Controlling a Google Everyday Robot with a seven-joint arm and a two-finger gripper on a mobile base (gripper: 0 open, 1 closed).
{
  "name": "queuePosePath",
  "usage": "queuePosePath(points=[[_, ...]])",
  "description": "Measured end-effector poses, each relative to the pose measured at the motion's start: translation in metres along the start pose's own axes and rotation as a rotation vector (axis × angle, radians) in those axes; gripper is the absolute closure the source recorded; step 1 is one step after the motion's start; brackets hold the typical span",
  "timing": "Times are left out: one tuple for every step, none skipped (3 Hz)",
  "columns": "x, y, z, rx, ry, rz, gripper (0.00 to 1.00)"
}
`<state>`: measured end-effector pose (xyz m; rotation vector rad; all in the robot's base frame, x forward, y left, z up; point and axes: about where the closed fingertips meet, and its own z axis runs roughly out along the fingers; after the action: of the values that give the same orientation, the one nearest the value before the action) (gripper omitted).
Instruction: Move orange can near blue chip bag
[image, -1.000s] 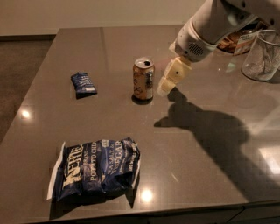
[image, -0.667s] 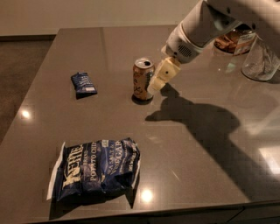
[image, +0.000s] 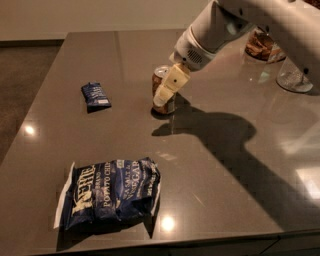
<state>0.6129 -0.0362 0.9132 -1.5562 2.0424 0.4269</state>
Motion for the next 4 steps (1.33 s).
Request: queuePosePath(points=[[-0.008, 0.002, 0.005, -0.026, -0.014, 0.002, 0.15], [-0.014, 0.005, 0.005, -0.044, -0.028, -0.004, 0.37], [-0.019, 0.022, -0.01, -0.068, -0.062, -0.013, 0.69], [-0.021, 0.041, -0.024, -0.089, -0.09, -0.017, 0.92]])
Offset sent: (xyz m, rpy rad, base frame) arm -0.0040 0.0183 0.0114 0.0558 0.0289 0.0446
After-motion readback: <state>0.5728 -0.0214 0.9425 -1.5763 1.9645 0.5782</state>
